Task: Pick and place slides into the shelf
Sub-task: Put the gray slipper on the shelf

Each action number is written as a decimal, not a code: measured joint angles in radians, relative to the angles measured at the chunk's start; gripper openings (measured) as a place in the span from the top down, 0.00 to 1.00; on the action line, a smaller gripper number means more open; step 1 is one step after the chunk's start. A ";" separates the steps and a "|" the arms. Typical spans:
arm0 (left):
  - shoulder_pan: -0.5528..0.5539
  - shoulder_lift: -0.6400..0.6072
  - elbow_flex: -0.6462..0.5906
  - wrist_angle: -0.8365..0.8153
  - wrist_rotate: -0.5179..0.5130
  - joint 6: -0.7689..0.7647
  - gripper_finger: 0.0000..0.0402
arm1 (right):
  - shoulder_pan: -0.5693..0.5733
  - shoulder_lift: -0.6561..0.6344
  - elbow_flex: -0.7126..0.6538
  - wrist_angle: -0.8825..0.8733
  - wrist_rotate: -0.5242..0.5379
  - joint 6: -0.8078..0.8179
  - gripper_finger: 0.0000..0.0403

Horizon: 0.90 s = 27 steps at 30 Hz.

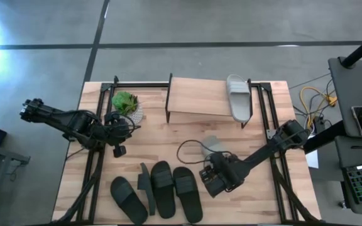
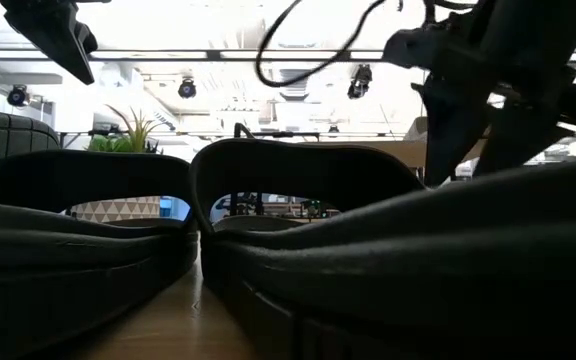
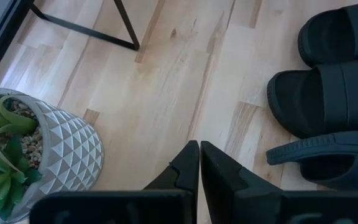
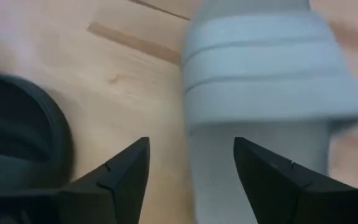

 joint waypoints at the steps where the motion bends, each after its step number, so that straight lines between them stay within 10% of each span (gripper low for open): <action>1: 0.000 0.000 0.000 0.000 0.000 -0.002 1.00 | -0.004 0.000 0.001 0.000 -0.001 -0.052 0.43; 22: 0.000 0.000 0.002 0.000 0.005 -0.077 1.00 | -0.131 0.004 0.063 0.008 -0.105 -0.712 0.45; 27: 0.000 0.000 0.002 -0.001 0.039 -0.080 1.00 | -0.125 -0.007 0.068 0.009 -0.183 -0.666 0.45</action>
